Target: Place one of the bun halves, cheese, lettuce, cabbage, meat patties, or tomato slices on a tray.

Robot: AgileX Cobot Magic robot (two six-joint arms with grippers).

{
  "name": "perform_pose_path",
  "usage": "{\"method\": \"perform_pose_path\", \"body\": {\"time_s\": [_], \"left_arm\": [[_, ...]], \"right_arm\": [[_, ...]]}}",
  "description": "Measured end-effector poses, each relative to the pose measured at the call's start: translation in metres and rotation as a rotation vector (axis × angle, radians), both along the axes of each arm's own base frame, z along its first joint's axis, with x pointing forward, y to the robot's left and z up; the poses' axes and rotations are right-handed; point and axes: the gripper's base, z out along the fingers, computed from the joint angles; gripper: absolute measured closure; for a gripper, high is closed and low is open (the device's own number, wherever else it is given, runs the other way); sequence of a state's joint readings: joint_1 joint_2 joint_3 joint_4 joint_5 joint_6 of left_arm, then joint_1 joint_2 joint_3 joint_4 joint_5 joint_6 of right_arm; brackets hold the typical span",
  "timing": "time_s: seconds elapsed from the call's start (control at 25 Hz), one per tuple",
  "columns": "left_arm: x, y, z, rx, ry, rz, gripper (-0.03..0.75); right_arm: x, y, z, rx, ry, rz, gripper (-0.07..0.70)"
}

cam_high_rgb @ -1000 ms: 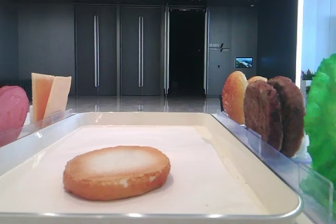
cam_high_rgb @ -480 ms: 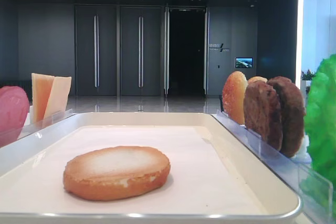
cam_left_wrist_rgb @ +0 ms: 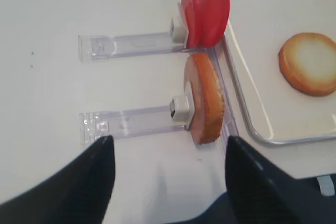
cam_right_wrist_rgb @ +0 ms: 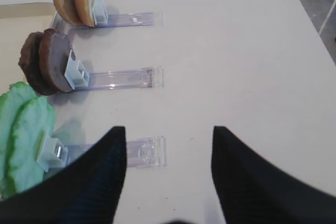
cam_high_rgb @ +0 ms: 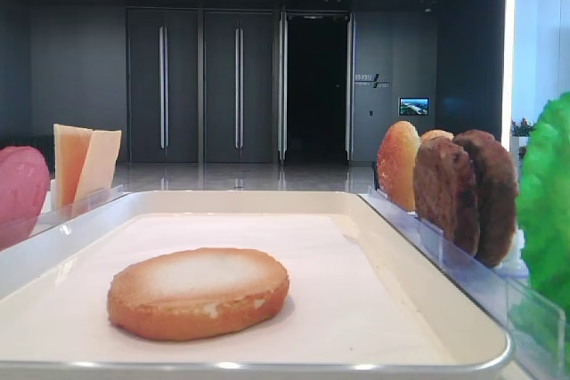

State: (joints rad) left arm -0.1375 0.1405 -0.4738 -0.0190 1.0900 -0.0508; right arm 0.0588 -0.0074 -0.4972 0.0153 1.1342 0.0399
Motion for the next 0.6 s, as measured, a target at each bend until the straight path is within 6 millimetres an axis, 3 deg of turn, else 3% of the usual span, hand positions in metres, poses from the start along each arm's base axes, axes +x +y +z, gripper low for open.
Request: {"method": "perform_pose_path", "body": {"time_s": [0.6], "left_arm": [[-0.014, 0.003, 0.0, -0.009, -0.08, 0.215, 0.219]], "right_arm": [[0.0, 0.0, 0.0, 0.0, 0.0, 0.0, 0.249]]}}
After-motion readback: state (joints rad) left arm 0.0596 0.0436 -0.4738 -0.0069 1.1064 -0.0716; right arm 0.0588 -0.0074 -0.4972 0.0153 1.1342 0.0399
